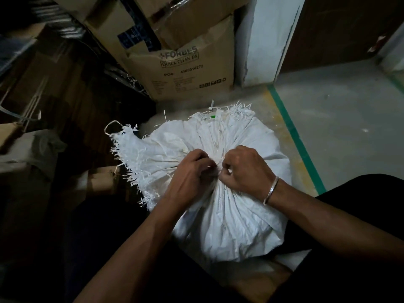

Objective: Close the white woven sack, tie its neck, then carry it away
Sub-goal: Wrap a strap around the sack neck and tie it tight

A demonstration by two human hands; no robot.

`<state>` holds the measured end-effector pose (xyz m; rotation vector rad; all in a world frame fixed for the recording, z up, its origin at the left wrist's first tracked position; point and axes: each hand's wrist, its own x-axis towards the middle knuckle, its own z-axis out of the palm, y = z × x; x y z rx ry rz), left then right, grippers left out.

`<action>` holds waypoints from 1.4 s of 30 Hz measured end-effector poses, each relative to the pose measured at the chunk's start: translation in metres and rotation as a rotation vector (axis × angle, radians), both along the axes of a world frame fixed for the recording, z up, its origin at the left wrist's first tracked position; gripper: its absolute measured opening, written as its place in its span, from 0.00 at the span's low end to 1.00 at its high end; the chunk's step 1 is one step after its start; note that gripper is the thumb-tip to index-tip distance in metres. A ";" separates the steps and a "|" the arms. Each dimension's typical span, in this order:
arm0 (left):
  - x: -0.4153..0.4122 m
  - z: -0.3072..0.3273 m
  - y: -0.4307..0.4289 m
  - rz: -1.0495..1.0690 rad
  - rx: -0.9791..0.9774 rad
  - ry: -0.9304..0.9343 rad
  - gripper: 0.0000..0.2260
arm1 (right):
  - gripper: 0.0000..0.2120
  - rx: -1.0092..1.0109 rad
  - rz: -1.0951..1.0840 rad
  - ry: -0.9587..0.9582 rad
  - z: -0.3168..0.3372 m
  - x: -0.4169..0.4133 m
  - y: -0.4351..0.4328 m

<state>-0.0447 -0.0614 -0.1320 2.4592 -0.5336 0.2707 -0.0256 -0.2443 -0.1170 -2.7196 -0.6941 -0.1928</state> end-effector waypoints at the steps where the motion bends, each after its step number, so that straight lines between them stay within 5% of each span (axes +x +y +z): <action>1: 0.000 -0.002 0.002 0.017 -0.018 0.021 0.03 | 0.07 0.044 0.007 -0.005 -0.001 0.000 -0.001; 15: 0.003 0.002 -0.023 0.179 0.169 0.022 0.08 | 0.05 0.396 0.006 0.299 0.000 0.017 -0.042; 25: 0.006 0.001 -0.034 0.232 0.290 -0.018 0.12 | 0.04 -0.055 -0.054 0.098 -0.002 0.016 -0.042; 42: 0.004 -0.005 -0.028 0.188 0.230 0.007 0.09 | 0.02 -0.042 -0.088 0.105 -0.017 -0.001 -0.042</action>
